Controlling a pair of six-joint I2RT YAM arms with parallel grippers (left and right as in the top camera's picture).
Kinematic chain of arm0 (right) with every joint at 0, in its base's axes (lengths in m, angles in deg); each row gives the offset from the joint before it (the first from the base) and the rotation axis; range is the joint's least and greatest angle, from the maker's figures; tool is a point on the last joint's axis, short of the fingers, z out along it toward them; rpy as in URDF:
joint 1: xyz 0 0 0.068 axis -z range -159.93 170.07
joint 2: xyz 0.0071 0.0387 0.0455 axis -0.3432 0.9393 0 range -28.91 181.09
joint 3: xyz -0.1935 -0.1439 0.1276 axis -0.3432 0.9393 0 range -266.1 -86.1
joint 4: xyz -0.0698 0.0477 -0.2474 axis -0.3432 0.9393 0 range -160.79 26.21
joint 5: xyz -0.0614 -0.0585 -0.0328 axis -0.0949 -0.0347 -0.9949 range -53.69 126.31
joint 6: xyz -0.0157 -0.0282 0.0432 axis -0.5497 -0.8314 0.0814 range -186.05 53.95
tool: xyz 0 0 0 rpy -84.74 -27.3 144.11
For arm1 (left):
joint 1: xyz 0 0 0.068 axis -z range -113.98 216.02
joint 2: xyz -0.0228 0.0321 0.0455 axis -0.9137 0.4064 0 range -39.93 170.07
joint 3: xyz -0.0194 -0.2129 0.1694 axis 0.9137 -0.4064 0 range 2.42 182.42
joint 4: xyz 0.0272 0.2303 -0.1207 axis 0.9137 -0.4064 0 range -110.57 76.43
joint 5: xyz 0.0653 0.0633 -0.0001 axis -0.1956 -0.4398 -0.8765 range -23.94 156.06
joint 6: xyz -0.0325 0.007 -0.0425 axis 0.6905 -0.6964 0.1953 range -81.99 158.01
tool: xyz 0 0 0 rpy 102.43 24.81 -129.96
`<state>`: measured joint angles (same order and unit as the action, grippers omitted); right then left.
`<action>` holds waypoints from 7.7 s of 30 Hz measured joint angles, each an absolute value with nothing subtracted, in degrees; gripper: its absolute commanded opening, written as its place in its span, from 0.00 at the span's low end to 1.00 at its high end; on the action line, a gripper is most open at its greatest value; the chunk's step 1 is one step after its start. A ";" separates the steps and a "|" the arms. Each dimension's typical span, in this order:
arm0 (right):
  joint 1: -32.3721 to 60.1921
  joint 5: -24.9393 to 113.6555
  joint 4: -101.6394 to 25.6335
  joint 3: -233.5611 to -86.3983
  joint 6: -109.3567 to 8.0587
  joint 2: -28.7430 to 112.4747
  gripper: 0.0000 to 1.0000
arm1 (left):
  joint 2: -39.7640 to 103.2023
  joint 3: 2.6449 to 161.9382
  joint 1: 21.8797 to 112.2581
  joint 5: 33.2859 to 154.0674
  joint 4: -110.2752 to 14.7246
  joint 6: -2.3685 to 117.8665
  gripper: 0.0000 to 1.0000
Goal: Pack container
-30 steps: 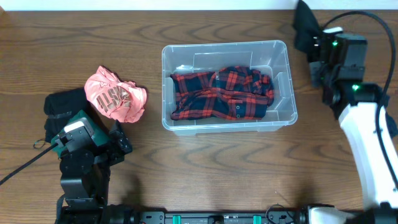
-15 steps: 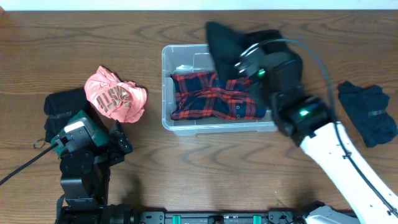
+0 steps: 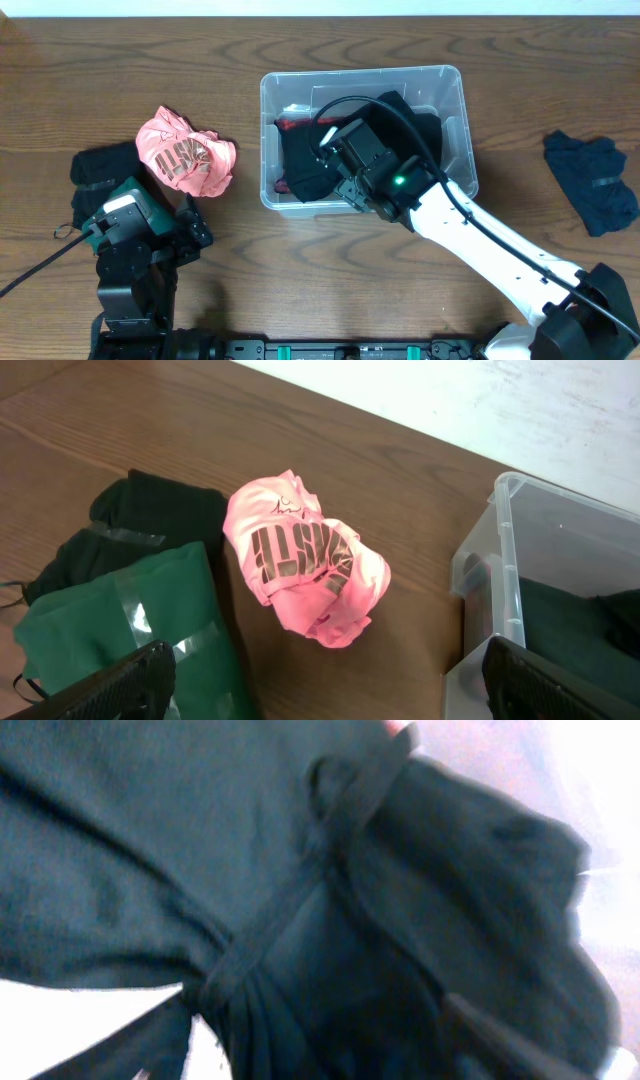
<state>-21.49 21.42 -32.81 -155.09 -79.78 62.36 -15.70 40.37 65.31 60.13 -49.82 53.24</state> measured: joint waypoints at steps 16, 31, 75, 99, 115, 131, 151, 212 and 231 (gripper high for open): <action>2.12 26.42 -27.22 -159.36 -77.75 43.89 0.09 | -15.70 40.37 65.31 60.10 -49.82 53.24 0.98; -3.61 40.76 -15.59 -158.68 -79.08 64.50 0.01 | -15.70 40.37 65.31 60.10 -49.84 53.24 0.98; 0.89 32.48 -11.55 -162.81 -62.32 68.02 0.08 | -15.66 40.39 65.31 60.10 -50.21 53.24 0.98; 20.37 14.60 -17.88 -165.98 -60.40 60.26 0.98 | -15.66 40.39 65.31 60.10 -50.23 53.26 0.98; 43.52 14.43 -19.63 -165.98 -66.76 79.78 0.98 | -15.66 40.39 65.31 60.10 -51.13 53.24 0.98; 45.13 13.83 -20.53 -166.09 -67.57 89.02 0.01 | -15.66 40.39 65.31 60.10 -51.11 53.24 0.98; 12.35 28.02 -17.16 -176.47 -70.12 52.22 0.01 | -15.66 40.37 65.31 60.10 -51.13 53.26 0.98; -17.31 34.31 -36.00 -180.12 -60.22 91.32 0.31 | -15.66 40.39 65.31 60.10 -51.15 53.24 0.98; 4.98 29.27 -9.91 -182.00 -63.85 62.23 0.76 | 21.20 69.07 58.53 58.64 -67.09 54.46 0.98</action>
<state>4.98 29.27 -9.91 -182.00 -63.85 62.23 21.20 69.07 58.53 58.64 -67.09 54.46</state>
